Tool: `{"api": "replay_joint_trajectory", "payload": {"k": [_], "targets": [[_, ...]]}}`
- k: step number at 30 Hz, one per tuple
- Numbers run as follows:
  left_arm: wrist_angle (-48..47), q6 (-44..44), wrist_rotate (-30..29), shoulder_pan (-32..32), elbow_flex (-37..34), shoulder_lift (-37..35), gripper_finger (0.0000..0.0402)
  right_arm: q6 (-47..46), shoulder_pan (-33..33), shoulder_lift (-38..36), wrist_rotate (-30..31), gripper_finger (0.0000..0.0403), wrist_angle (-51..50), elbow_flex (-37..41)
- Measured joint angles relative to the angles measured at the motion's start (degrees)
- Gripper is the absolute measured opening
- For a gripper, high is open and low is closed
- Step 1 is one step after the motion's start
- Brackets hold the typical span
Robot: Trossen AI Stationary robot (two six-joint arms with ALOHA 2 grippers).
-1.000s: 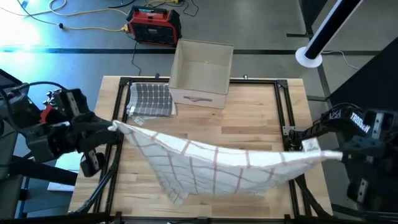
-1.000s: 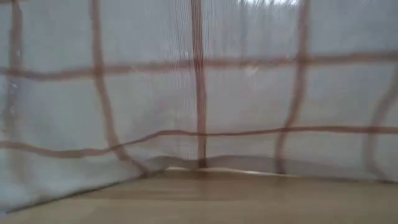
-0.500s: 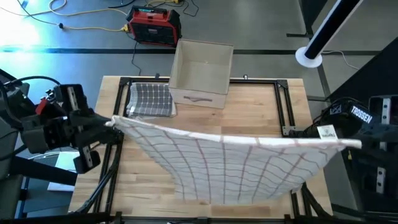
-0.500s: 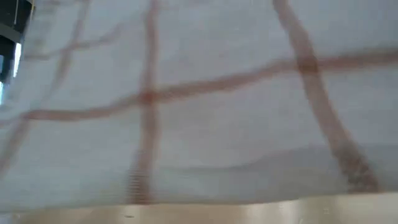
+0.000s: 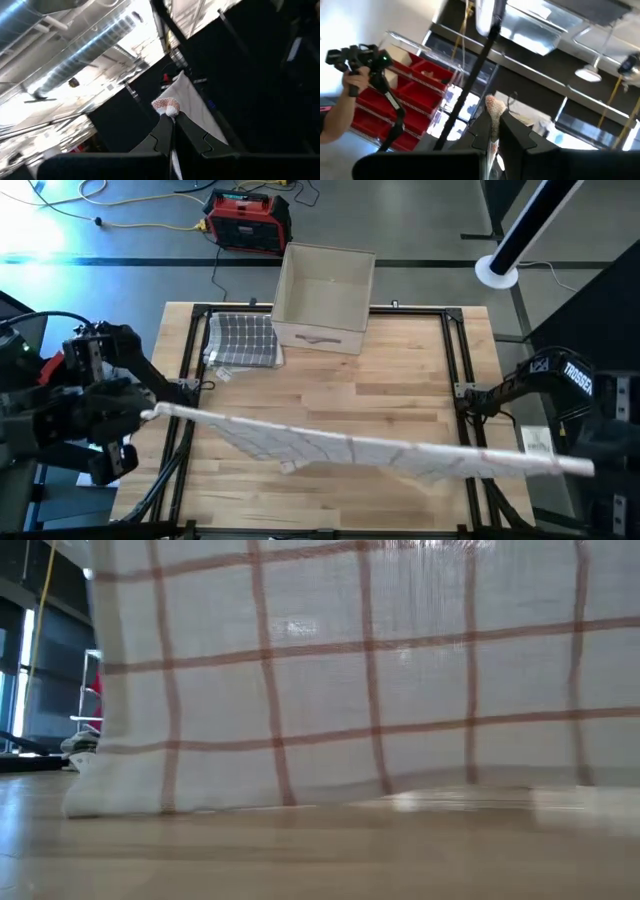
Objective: Fold towel
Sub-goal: Fold the white squared towel
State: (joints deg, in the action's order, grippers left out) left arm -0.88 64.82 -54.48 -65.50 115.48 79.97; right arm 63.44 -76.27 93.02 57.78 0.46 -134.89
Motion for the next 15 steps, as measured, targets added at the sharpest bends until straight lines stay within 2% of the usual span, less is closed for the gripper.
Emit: {"api": "replay_joint_trajectory", "payload": {"k": [8, 15], "targets": [[6.4, 4.6, 0.4, -2.7, 0.0, 3.7, 0.0000, 0.7, -0.2, 3.8, -4.7, 0.0011, 1.4, 0.0], [15.2, 16.5, -0.6, -3.9, -0.1, 5.6, 0.0000, 12.7, -3.6, 5.2, -2.7, 0.0011, 13.0, 0.0]]}}
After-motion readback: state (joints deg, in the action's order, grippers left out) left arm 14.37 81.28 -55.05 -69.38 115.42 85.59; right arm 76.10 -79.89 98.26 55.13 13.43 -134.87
